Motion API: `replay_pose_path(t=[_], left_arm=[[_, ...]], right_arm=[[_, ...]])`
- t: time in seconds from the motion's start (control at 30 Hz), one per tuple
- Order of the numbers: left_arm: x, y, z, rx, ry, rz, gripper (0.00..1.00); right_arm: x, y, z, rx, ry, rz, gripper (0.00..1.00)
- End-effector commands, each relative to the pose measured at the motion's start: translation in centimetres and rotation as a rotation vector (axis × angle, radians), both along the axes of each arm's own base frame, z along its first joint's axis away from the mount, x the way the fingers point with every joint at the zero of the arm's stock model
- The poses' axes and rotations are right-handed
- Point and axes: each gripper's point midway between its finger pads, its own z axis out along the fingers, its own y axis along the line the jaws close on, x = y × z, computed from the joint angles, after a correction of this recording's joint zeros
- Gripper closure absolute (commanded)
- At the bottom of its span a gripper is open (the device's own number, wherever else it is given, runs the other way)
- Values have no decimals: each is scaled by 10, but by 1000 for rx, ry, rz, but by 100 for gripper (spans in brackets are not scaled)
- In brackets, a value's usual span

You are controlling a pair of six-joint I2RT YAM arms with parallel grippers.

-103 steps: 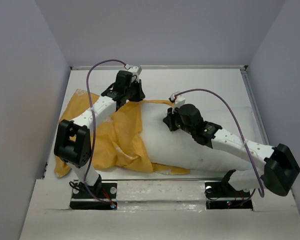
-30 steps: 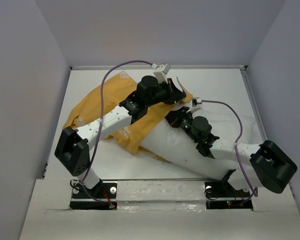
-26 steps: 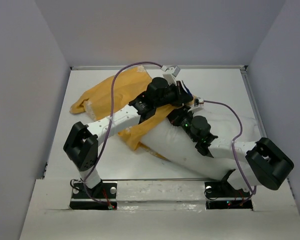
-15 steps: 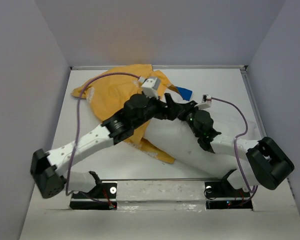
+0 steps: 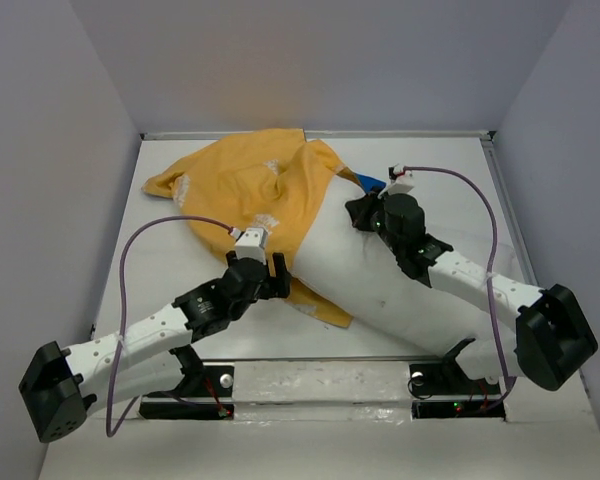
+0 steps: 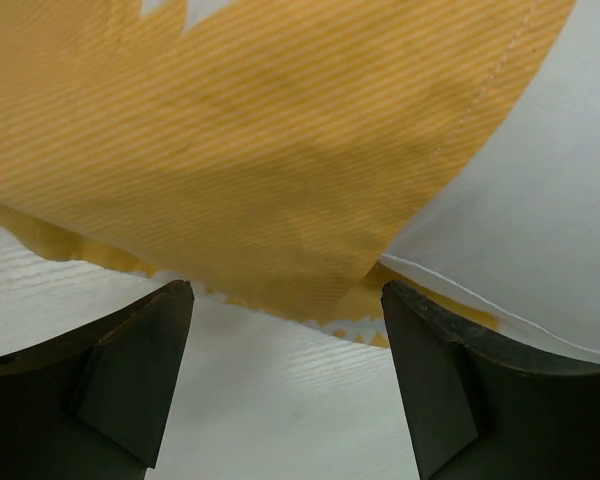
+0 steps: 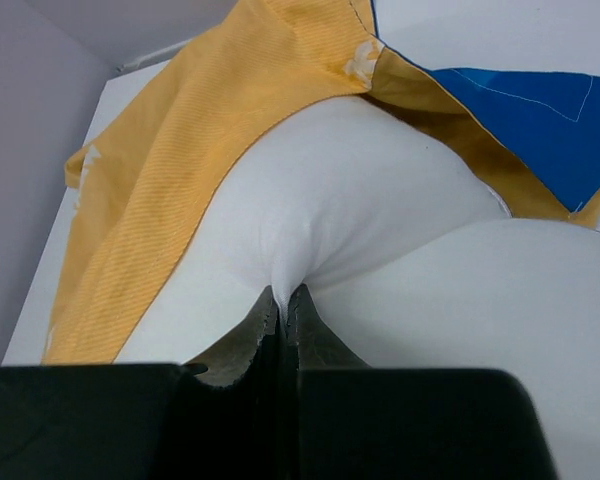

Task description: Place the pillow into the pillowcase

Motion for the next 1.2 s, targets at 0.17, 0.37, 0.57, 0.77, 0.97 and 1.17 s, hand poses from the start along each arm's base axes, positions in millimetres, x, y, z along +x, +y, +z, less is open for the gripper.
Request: replay_pose_path(t=[0.17,0.37,0.57,0.77,0.97,1.17], left_arm=[[47,-8,43,87,-188,102,48],[42,-29,66,-15,-216,19,97],[27,-38,89,-117,-224,-66,100],[22,-45,98,-162,-229,-103,100],[21,-53,116,-204,-250,-135,100],[10,-68,156,-326,-285,-219,100]], right_arm=[[-12,1,17,-66,-4,95,99],[-20,11,4,-173,69,206,32],[-70,16,18,-312,63,461,13],[-130,39,-30,-523,186,610,9],[-139,44,-65,-602,238,650,6],[-122,104,-65,-461,188,749,57]])
